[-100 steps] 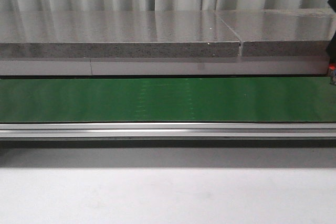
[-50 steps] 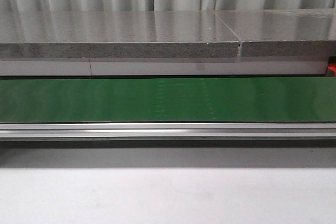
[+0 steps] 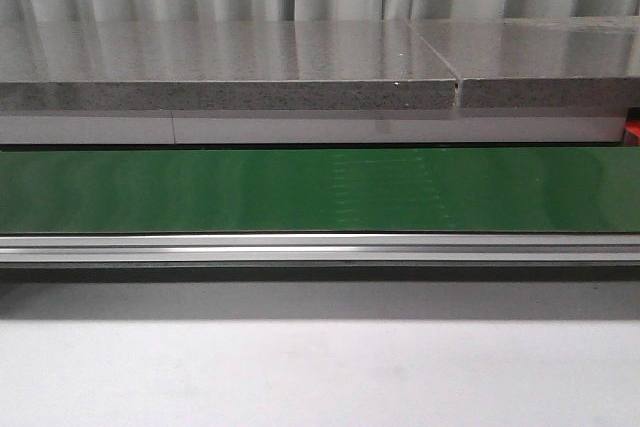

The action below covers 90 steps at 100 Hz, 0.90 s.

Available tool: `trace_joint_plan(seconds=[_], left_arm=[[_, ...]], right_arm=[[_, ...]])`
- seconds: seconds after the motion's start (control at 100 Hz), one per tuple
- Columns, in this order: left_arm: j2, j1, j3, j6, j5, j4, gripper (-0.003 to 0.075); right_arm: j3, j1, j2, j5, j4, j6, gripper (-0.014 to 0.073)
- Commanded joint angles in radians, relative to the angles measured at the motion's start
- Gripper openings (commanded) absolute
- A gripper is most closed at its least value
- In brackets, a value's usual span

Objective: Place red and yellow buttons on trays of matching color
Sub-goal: 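Carry the yellow button into the yellow tray and release it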

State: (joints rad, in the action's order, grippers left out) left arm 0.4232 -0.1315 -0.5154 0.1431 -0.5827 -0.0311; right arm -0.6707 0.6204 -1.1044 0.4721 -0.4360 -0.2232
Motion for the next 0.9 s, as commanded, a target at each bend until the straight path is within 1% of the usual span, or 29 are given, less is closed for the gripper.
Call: trace_joint_plan(seconds=[0.0, 0.21, 0.53, 0.89], left_arm=[[0.005, -0.006, -0.027, -0.002, 0.067, 0.006, -0.0019], [0.005, -0.006, -0.027, -0.002, 0.067, 0.006, -0.0019], [0.005, -0.006, -0.027, -0.002, 0.067, 0.006, -0.0019], [0.005, -0.006, -0.027, -0.002, 0.067, 0.006, -0.0019]], right_arm=[[0.017, 0.02, 0.02, -0.122, -0.022, 0.008, 0.0053], [0.061, 0.02, -0.021, -0.19, -0.022, 0.008, 0.0046], [0.063, 0.02, -0.169, -0.225, -0.029, 0.008, 0.0046], [0.063, 0.021, -0.29, -0.247, -0.029, 0.008, 0.0046]])
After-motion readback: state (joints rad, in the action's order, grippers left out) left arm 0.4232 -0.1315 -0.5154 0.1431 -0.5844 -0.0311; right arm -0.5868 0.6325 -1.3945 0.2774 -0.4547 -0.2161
